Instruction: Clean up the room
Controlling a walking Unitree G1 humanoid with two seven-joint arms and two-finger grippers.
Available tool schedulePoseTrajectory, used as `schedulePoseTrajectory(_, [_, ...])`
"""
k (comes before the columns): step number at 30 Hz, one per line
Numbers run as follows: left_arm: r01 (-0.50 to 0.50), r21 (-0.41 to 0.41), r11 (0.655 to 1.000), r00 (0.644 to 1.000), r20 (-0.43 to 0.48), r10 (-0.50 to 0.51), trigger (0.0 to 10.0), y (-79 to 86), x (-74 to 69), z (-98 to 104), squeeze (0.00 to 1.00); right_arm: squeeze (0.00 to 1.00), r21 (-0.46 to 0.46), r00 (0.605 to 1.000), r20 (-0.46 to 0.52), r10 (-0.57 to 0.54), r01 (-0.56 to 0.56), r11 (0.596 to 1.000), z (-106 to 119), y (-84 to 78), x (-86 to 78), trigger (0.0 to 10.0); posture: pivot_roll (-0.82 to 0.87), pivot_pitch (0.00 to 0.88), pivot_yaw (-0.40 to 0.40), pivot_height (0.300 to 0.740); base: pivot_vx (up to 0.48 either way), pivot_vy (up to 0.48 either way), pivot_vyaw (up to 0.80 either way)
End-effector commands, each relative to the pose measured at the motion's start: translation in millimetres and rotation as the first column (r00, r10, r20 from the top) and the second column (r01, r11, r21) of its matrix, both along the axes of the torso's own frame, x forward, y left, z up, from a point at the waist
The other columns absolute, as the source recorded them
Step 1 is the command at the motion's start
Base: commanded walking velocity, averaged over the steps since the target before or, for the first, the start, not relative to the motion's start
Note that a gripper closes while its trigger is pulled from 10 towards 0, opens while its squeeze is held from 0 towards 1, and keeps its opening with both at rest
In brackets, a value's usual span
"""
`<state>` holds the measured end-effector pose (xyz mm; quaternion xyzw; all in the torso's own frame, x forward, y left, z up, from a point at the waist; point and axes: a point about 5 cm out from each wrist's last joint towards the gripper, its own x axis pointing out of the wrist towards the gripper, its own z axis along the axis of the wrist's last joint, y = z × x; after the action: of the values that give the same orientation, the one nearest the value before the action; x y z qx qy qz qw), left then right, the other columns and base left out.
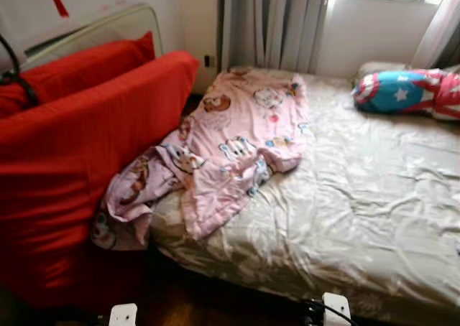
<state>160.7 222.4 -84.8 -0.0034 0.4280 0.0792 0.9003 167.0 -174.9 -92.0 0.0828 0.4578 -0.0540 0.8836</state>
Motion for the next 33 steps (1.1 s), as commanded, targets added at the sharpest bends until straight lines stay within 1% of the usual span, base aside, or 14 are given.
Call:
schedulePoseTrajectory(1, [0.007,-0.007,1.0,1.0,-0.001,-0.007,10.0,-5.3,-0.7,-1.3,0.0,0.0,-0.013,1.0,-0.012,-0.018,0.018,1.0,-1.4,-7.0,-4.9,10.0,0.03,0.0,-0.008,0.74,0.0,0.0,0.0])
schedulePoseTrajectory(12, [0.004,-0.018,1.0,1.0,0.016,-0.003,10.0,-5.5,1.6,-0.1,0.0,0.0,-0.023,1.0,-0.004,0.008,-0.008,1.0,-0.7,-6.7,-3.7,10.0,0.03,0.0,-0.006,0.74,0.0,0.0,0.0])
schedulePoseTrajectory(33, [-0.001,-0.019,1.0,1.0,0.023,0.002,10.0,-6.6,4.0,0.8,0.0,0.0,-0.011,1.0,-0.005,0.018,-0.018,1.0,-0.8,-5.6,-3.6,10.0,0.04,0.001,-0.009,0.74,0.0,0.0,0.8])
